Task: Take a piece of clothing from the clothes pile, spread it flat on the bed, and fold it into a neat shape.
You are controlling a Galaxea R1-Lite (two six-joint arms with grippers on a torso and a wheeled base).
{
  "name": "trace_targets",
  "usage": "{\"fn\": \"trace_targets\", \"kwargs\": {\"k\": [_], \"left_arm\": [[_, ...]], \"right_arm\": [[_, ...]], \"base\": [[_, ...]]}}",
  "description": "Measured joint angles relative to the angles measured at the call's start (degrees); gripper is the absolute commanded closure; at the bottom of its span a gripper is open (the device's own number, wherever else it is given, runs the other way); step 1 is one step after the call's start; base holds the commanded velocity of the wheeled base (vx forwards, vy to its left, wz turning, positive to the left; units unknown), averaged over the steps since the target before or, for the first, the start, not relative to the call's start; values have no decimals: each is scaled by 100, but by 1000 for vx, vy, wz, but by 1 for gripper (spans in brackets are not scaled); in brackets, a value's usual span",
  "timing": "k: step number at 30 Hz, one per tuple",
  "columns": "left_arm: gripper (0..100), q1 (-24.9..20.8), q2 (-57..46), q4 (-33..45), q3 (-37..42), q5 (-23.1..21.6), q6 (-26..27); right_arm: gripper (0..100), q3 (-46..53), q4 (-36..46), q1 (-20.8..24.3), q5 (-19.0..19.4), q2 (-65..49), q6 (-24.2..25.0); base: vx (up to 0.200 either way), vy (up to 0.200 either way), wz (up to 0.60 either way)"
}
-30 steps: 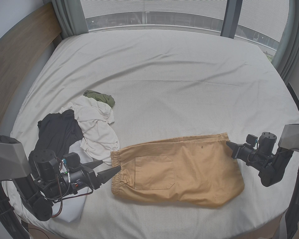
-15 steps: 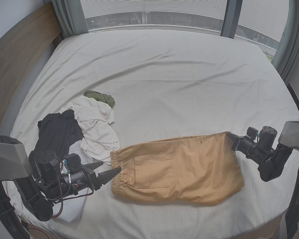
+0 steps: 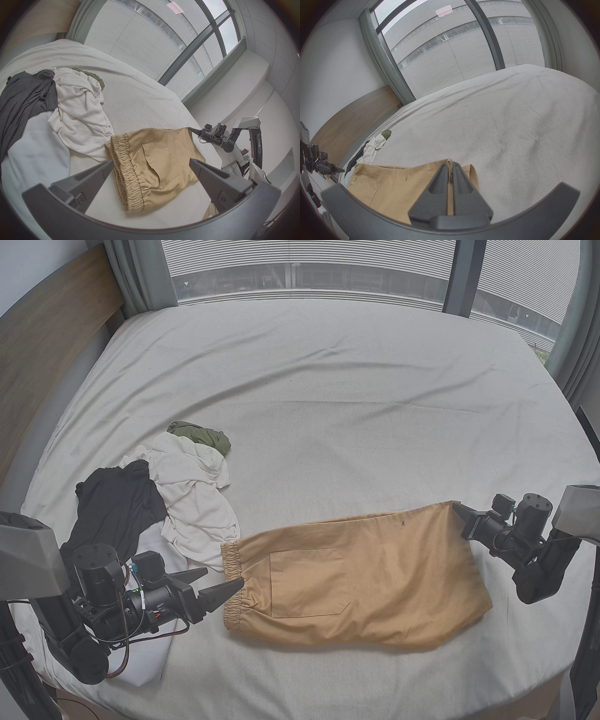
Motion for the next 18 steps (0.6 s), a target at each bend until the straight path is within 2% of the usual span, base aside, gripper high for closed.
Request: {"fn": "trace_targets", "kwargs": {"k": [2, 3, 18], "left_arm": [[0, 0, 28, 0, 0, -1, 1], [0, 0, 44, 0, 0, -1, -2], [0, -6, 463, 0, 26, -1, -21]], "right_arm": [[100, -6, 0, -2, 0, 24, 0], [0, -5, 0, -2, 0, 33, -2], [0, 28, 22, -145, -11, -155, 57]], "base": [[0, 0, 0], [0, 0, 0], [0, 0, 0]]}}
